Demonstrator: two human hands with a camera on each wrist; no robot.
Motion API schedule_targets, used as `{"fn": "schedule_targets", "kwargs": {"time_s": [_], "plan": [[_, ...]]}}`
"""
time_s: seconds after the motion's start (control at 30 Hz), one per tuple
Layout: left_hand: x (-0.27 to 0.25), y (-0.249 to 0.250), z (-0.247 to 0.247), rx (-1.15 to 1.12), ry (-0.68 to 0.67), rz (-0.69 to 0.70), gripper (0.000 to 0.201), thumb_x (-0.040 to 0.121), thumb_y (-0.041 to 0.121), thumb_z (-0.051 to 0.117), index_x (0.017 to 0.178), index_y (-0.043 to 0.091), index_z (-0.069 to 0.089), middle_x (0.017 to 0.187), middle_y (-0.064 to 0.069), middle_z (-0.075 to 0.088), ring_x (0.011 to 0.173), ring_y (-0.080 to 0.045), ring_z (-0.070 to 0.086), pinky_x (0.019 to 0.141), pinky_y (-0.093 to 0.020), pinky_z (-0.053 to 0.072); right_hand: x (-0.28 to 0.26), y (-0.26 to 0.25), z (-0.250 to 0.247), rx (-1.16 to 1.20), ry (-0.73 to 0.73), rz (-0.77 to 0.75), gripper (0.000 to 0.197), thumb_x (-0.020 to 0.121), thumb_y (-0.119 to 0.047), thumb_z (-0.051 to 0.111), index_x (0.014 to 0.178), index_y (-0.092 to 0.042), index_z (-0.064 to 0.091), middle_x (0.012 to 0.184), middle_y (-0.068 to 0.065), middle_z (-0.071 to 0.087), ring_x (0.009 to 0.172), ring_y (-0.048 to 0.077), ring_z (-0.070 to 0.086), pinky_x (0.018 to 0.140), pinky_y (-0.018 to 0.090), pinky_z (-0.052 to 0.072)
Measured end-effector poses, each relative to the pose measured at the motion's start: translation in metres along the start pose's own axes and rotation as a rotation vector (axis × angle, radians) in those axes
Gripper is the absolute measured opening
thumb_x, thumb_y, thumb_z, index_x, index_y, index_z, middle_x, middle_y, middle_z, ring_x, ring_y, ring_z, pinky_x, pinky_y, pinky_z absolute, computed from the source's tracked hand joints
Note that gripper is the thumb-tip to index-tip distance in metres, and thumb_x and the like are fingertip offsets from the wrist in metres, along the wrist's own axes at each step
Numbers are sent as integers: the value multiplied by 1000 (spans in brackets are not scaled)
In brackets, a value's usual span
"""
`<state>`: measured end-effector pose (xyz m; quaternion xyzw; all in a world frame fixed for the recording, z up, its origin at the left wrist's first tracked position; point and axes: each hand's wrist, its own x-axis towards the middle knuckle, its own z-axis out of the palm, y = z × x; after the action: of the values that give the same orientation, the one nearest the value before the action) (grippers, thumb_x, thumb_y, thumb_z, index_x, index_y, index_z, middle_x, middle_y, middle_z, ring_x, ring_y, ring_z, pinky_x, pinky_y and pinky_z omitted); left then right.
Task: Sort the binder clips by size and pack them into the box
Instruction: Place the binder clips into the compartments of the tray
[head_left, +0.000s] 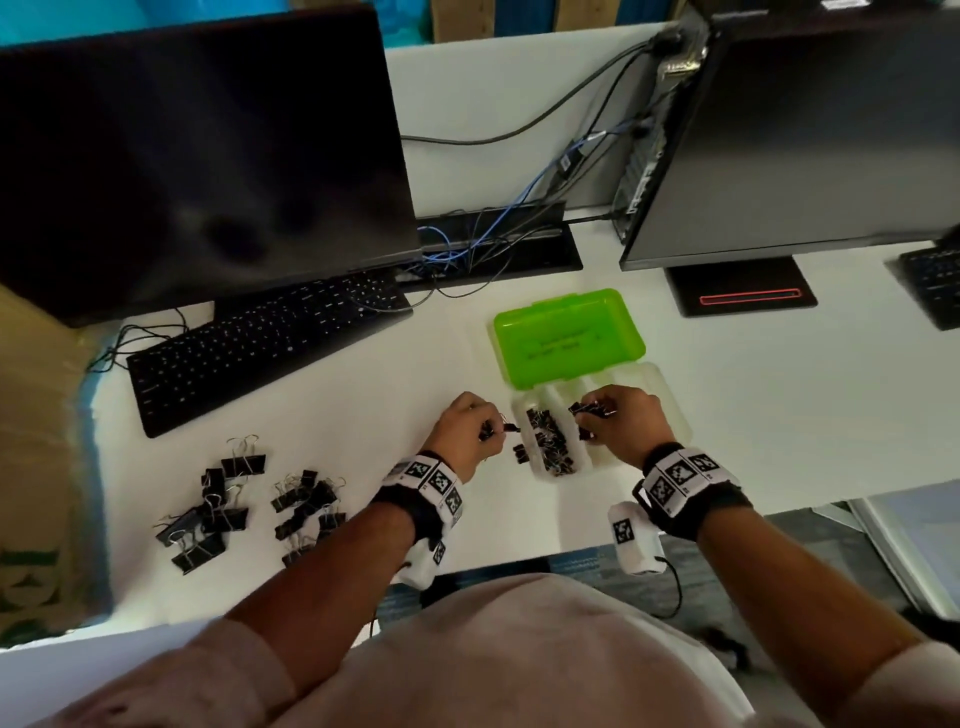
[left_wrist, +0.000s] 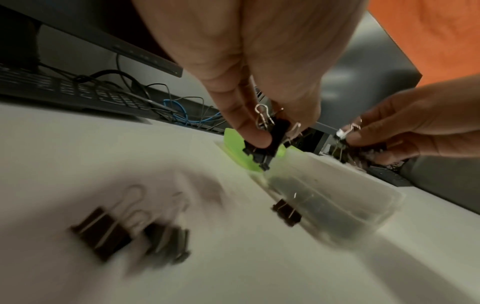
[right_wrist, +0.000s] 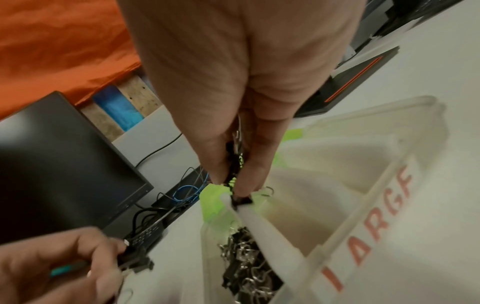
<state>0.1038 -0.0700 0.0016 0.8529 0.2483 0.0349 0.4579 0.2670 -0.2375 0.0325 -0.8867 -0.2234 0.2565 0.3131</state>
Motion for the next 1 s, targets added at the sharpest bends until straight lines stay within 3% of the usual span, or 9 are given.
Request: {"fn": "schedule_targets", "kwargs": {"time_s": [0.07, 0.13, 0.2, 0.33, 0.5, 0.7, 0.83, 1.0], "plan": [[11, 12, 3, 6, -7, 24, 4, 79, 6, 67, 80, 9, 65, 96, 2, 50, 79, -14, 53, 77, -24, 47, 0, 7, -1, -39, -32, 27, 18, 81, -18, 70, 97, -10, 69, 84, 9, 74, 65, 18, 71, 63, 17, 55], [22, 26, 6, 41, -14, 62, 3, 80, 8, 67, 82, 10, 65, 97, 2, 49, 80, -13, 51, 79, -23, 45, -2, 11, 1, -50, -49, 45, 18, 82, -18, 68, 99, -12, 67, 85, 9, 74, 67, 21, 72, 65, 20, 54], [35, 42, 11, 64, -22, 94, 4, 80, 10, 66, 83, 9, 66, 98, 2, 48, 82, -13, 49, 79, -21, 41, -3, 11, 2, -66, -27, 43, 23, 82, -20, 67, 104, -14, 66, 93, 9, 74, 82, 26, 70, 78, 27, 53], [55, 67, 28, 128, -101, 146, 7, 80, 11, 67, 86, 9, 65, 99, -5, 51, 84, -15, 49, 78, -22, 40, -6, 8, -2, -107, 7, 28, 38, 80, -15, 68, 116, -9, 61, 116, 11, 66, 105, 27, 62, 86, 23, 42], [68, 83, 47, 320, -261, 214, 10, 80, 6, 65, 90, 6, 65, 108, -12, 54, 95, -27, 57, 85, -31, 47, -9, 14, -11, -88, -23, 10, 42, 78, -9, 67, 119, -9, 59, 117, 10, 66, 93, 24, 67, 80, 23, 45], [77, 91, 52, 369, -355, 159, 37, 79, 10, 71, 113, 14, 58, 119, -8, 53, 106, -25, 55, 90, -30, 44, -7, 26, -17, -140, -89, -24, 41, 76, -7, 67, 115, -14, 60, 109, 7, 66, 92, 23, 64, 78, 25, 46], [80, 98, 53, 320, -400, 174, 45, 74, 4, 73, 115, 14, 56, 121, -6, 51, 109, -24, 54, 95, -32, 45, -3, 26, -16, -227, -112, -107, 38, 77, -11, 67, 114, -14, 63, 110, 10, 63, 95, 25, 62, 77, 22, 41], [74, 92, 50, 241, -380, 244, 60, 75, -20, 48, 119, 21, 53, 124, 2, 45, 105, -23, 55, 91, -33, 50, -2, 24, -9, -410, -169, -175, 28, 87, -23, 59, 113, -18, 65, 108, 10, 55, 99, 29, 57, 81, 34, 46]]}}
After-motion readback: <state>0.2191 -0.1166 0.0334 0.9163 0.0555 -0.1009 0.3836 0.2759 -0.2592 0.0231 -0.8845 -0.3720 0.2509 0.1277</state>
